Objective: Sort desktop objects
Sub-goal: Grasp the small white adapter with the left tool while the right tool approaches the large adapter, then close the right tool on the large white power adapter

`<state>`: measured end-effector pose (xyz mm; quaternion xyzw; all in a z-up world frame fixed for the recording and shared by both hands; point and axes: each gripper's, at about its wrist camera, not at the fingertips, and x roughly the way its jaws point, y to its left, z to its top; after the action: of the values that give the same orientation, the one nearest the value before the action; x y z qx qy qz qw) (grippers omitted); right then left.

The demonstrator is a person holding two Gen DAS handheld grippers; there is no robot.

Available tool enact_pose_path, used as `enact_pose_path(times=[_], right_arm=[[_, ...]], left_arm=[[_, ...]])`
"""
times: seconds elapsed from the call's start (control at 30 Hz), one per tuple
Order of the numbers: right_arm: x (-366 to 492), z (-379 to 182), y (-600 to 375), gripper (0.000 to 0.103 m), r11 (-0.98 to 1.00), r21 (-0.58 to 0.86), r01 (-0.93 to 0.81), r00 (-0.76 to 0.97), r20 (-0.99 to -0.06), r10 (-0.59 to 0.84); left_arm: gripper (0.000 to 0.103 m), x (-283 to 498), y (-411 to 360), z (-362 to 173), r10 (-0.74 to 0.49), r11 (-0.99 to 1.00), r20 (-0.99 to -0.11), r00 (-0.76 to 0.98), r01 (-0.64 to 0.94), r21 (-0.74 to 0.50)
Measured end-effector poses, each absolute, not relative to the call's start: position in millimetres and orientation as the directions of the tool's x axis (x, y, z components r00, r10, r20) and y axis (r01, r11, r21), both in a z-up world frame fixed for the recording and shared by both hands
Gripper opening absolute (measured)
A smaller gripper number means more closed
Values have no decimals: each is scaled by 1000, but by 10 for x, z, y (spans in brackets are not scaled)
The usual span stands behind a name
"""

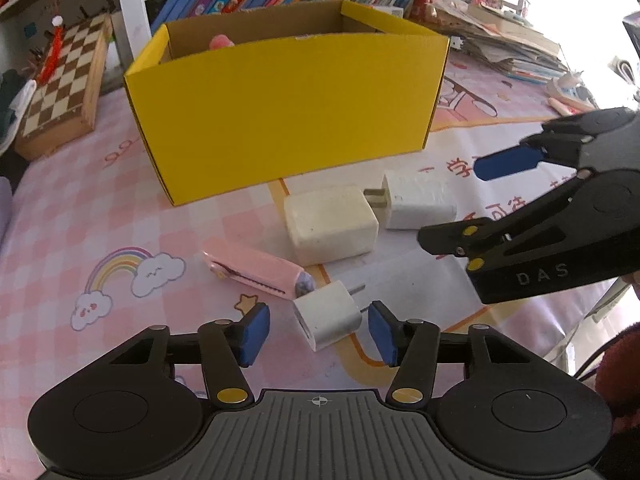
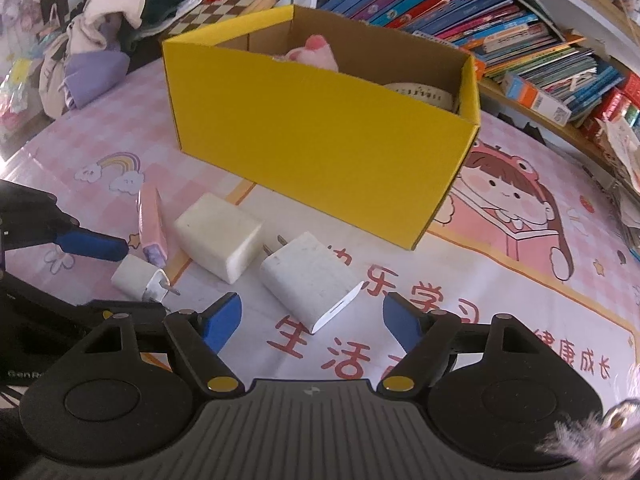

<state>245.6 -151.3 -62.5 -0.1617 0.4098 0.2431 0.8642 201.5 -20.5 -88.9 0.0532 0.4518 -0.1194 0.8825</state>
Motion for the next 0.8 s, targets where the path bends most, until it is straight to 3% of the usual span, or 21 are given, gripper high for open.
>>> enact_pose_path(times=[0.17, 0.63, 0.73, 0.8], right_arm=[[2527, -666, -1478, 78, 823, -71, -564, 528, -797, 293], [2712, -823, -1382, 75, 820, -54, -570, 497, -818, 291], [2738, -824, -1366, 72, 816, -46, -576, 494, -815, 304], [2740, -818, -1377, 64, 817, -39, -575, 493, -813, 309]], left_arm=[[44, 2031, -213, -908, -163, 966, -814, 558, 260, -15], [50, 2064, -271, -925, -157, 962, -811, 564, 273, 4], [37, 2068, -259, -925, -154, 962, -807, 570, 272, 8], [36, 2066, -242, -921, -155, 962, -806, 572, 272, 8]])
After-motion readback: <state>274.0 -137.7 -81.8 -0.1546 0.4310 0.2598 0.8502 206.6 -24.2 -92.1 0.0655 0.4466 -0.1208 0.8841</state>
